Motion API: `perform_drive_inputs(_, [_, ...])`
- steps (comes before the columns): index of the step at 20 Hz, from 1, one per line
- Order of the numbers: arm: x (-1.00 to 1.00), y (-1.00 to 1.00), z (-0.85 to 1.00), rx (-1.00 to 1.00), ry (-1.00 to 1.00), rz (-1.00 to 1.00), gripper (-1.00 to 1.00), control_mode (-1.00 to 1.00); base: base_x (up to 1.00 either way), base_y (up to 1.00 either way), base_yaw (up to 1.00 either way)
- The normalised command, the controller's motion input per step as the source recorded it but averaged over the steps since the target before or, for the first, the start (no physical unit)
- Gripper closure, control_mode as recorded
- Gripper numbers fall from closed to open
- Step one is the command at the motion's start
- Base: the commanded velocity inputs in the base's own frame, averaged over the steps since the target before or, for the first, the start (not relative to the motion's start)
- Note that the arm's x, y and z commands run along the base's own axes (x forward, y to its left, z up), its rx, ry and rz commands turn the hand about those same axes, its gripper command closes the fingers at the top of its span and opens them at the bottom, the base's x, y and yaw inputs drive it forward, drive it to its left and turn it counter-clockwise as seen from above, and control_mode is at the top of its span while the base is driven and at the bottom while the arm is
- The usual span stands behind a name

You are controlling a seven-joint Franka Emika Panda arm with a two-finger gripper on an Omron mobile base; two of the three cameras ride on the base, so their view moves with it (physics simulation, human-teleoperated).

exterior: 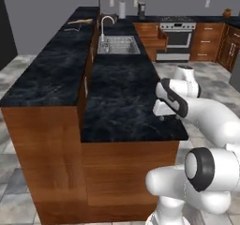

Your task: Pick up the metallic utensils from the counter and place them in the open drawer. Make sure not to pick up any wooden utensils.

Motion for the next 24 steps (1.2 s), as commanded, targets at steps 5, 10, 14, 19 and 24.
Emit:
perform_drive_inputs(5, [0.0, 0.0, 0.0, 0.0, 0.0, 0.0, -1.0, 1.0, -0.78, 0.9, -0.25])
perform_drive_inputs(10, [0.0, 0.0, 0.0, 0.0, 0.0, 0.0, -1.0, 1.0, -0.49, 0.99, -0.24])
perform_drive_inputs(14, [0.0, 0.0, 0.0, 0.0, 0.0, 0.0, -1.0, 1.0, -0.01, 1.0, -0.23])
perform_drive_inputs(19, [0.0, 0.0, 0.0, 0.0, 0.0, 0.0, -1.0, 1.0, 0.24, 1.0, -0.24])
perform_drive_inputs(24, [0.0, 0.0, 0.0, 0.0, 0.0, 0.0, -1.0, 1.0, 0.15, 1.0, -0.27])
